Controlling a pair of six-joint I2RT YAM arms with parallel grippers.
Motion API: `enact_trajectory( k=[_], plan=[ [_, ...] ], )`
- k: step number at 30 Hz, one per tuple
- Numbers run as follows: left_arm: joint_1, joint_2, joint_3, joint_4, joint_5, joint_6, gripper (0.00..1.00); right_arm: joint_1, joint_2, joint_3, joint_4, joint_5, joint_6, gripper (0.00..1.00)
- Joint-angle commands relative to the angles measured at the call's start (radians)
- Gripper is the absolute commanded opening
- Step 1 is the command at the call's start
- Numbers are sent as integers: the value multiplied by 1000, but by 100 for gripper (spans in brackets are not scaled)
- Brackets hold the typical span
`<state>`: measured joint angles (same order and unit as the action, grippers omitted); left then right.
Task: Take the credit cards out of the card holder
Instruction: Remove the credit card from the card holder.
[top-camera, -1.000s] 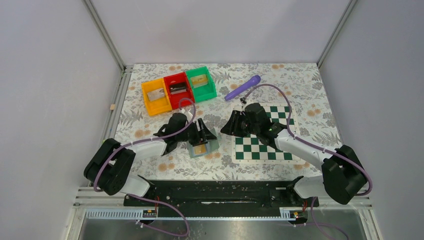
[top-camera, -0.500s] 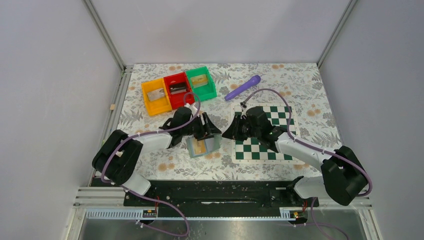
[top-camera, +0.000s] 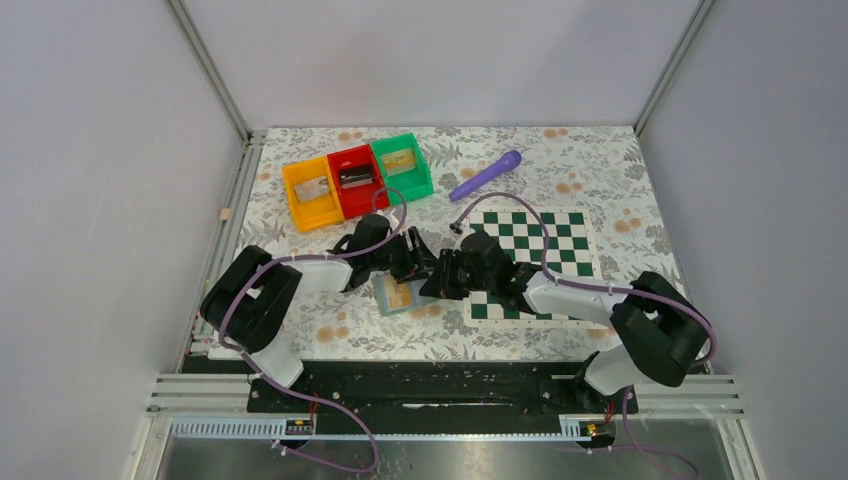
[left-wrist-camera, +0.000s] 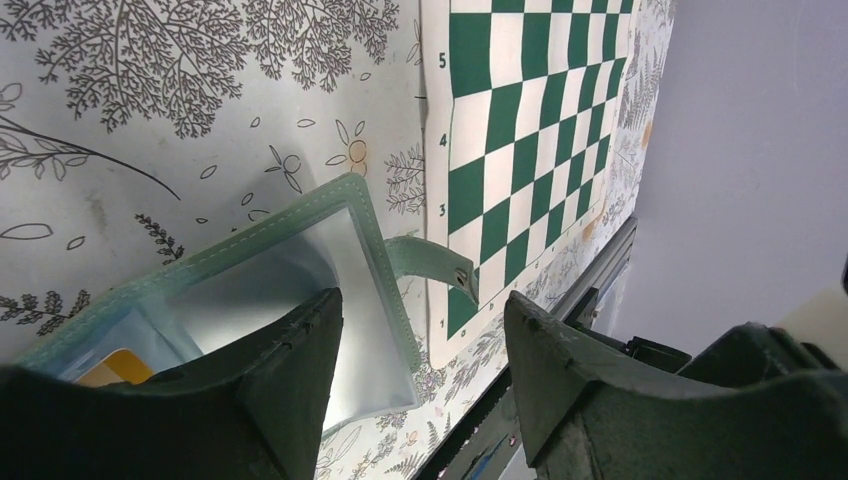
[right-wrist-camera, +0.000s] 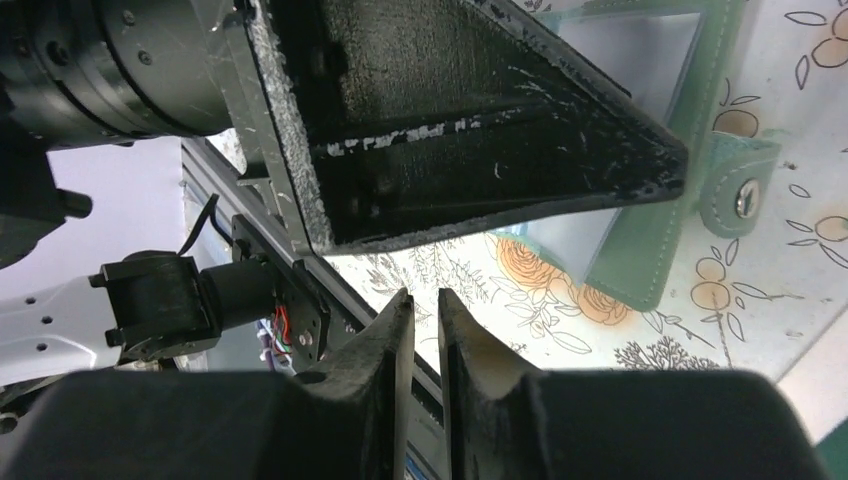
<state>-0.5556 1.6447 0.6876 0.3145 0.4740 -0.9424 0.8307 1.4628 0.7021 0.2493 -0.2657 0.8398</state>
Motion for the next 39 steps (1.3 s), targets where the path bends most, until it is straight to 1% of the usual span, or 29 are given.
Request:
enact_trajectory(
  k=[1, 5, 8, 10, 13, 16, 20, 24, 26, 31, 36, 39],
  plan=[
    [-4, -14, 42, 4, -6, 14, 60, 27, 49, 37, 84, 95, 33, 22],
    [12, -47, 86, -122, -51, 25, 60, 27, 101, 13, 122, 139, 44, 21],
    [48, -98, 111, -169, -64, 26, 60, 27, 158, 1, 167, 140, 55, 21],
    [70, -135, 152, -261, -85, 57, 61, 27, 187, -11, 194, 146, 70, 21],
    [86, -201, 188, -423, -187, 130, 61, 25, 205, -23, 194, 176, 84, 21],
    [93, -297, 145, -524, -310, 160, 61, 25, 216, -21, 181, 195, 90, 20],
    [99, -404, 28, -538, -361, 146, 57, 24, 234, -1, 177, 165, 92, 22],
    [99, -444, -55, -524, -360, 139, 51, 24, 233, 49, 154, 102, 68, 26],
    [99, -444, -80, -521, -358, 139, 46, 21, 227, 80, 127, 78, 49, 27],
    [104, -442, -106, -554, -412, 160, 42, -8, 266, 151, 104, -9, 32, 28],
    [112, -417, -122, -538, -398, 162, 39, -27, 330, 187, 100, -55, 26, 28],
    [118, -399, -137, -521, -390, 162, 34, -27, 362, 210, 82, -62, 19, 28]
  ],
)
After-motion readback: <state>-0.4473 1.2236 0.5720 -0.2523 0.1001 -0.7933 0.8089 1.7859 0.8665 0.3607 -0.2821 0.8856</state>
